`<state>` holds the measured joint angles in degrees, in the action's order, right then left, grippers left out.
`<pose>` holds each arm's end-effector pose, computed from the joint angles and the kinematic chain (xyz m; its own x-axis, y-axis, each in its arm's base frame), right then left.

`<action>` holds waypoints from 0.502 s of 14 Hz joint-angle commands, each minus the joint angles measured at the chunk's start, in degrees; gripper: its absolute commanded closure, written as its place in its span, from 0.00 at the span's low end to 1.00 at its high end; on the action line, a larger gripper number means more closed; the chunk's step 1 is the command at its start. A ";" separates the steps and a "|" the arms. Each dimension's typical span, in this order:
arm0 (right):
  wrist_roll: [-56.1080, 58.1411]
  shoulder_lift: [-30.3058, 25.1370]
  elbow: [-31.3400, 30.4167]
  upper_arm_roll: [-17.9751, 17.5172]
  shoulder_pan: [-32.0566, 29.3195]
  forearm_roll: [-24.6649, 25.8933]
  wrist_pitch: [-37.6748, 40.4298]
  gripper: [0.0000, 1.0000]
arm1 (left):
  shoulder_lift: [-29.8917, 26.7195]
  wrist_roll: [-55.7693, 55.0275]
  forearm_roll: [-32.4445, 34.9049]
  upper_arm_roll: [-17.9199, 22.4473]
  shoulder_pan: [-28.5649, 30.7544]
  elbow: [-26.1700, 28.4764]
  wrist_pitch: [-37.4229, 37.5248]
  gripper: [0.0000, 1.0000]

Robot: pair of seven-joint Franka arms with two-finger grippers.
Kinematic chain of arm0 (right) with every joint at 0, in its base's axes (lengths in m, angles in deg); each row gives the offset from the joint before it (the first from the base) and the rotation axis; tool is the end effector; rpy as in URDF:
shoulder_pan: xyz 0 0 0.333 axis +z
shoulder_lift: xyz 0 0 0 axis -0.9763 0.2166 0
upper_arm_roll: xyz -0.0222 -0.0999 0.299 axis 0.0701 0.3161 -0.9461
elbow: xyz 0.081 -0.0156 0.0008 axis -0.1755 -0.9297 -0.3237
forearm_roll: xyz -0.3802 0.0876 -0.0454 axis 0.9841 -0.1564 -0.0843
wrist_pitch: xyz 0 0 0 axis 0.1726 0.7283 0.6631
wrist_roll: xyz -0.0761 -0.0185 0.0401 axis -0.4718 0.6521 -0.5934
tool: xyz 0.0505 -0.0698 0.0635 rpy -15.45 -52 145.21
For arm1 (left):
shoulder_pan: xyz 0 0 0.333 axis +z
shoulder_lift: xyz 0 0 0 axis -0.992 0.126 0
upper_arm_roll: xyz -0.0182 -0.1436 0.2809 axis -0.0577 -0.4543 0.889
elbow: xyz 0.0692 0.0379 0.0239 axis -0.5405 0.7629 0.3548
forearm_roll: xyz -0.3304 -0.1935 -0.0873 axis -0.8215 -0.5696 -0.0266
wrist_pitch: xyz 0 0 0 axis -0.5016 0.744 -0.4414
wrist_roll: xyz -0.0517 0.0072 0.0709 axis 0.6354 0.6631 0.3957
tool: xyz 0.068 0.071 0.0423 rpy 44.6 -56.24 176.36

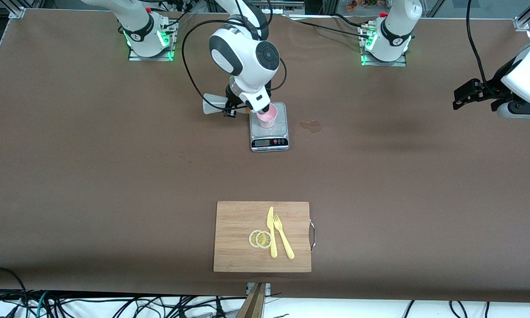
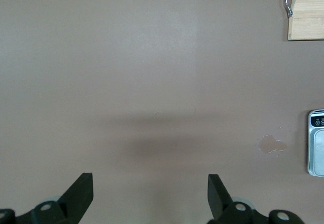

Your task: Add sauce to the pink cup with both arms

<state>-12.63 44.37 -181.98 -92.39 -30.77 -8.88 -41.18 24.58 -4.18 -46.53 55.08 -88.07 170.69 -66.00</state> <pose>0.4095 0.4628 0.3112 0.0329 0.9045 -0.4253 0.9964 -0.0630 -0.0569 0.5371 -0.0078 0.5922 0.9976 -0.0075 -0.0691 -0.0079 -1.0000 -0.0053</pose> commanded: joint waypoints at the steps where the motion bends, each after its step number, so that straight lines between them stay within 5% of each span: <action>1: -1.29 0.98 2.14 0.41 0.91 1.23 2.01 0.60 | 0.39 1.12 1.83 -0.17 0.12 -1.39 1.08 0.00; 7: -1.21 1.07 2.14 0.41 1.00 1.14 1.92 0.59 | 0.39 1.12 1.83 -0.17 0.12 -1.39 1.08 0.00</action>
<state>-13.02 44.91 -181.69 -92.39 -30.50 -8.71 -41.09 24.58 -4.18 -46.53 55.08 -88.06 170.69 -66.00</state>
